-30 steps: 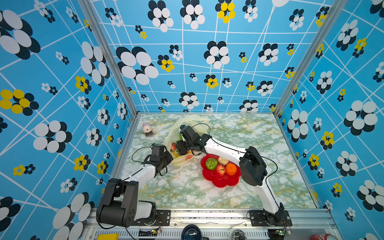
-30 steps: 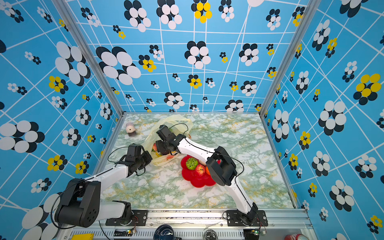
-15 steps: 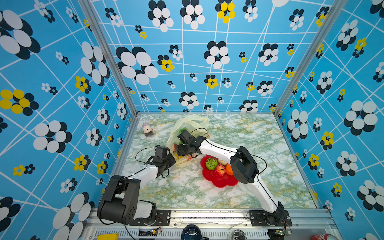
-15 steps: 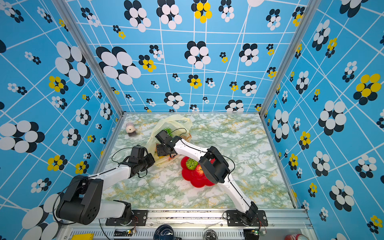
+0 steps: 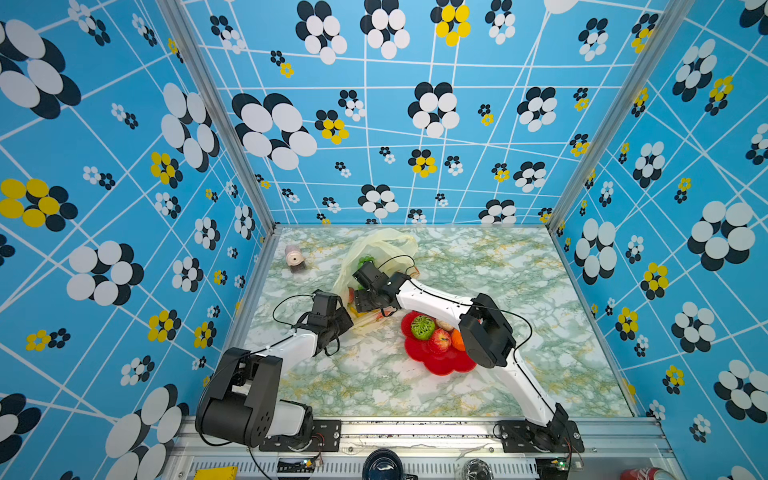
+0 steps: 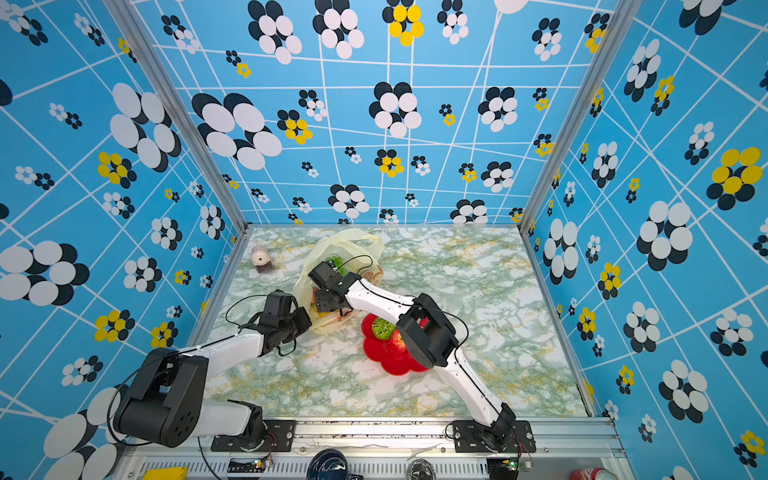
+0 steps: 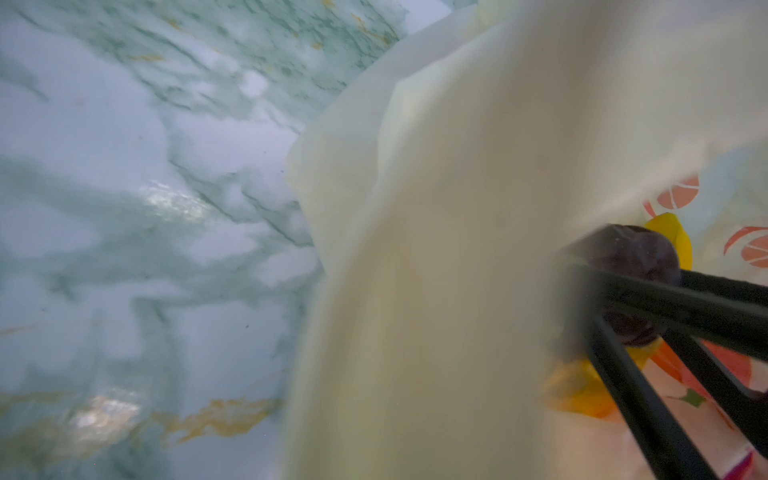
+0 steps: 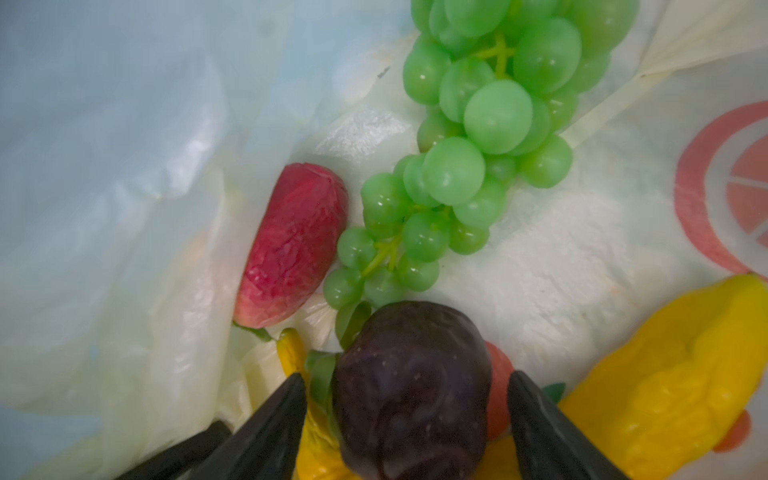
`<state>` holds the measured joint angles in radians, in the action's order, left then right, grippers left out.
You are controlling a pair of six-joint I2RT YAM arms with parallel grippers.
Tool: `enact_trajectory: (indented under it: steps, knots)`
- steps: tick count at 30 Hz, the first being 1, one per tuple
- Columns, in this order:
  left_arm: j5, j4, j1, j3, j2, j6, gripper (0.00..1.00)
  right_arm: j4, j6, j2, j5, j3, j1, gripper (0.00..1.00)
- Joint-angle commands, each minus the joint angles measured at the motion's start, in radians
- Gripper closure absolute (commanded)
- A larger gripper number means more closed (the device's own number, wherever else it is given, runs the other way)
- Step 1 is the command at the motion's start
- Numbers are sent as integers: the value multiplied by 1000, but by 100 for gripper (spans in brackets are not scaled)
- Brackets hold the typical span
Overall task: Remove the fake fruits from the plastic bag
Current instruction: 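Lift the dark purple fruit out and carry it toward the red plate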
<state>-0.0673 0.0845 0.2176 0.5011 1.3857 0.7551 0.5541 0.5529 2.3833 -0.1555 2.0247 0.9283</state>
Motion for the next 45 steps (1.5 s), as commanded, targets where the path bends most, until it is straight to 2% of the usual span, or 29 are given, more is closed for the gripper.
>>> enact_trajectory:
  steps: [1,8,19,28,37,45]
  knots:
    - [6,17,11,-18,18,-15,95,30,-21,-54,-40,-2,13,21]
    - [9,17,18,-24,12,-14,95,92,-27,34,-48,95,17,17]
    - [9,18,19,-27,6,-16,95,156,-33,110,-82,190,16,19]
    - [10,21,20,-30,7,-16,95,171,-31,119,-85,206,13,29]
    - [10,17,19,-30,4,-17,95,59,0,-32,-40,62,3,35]
    - [13,2,20,-18,3,-25,95,-163,94,-274,83,-205,-49,36]
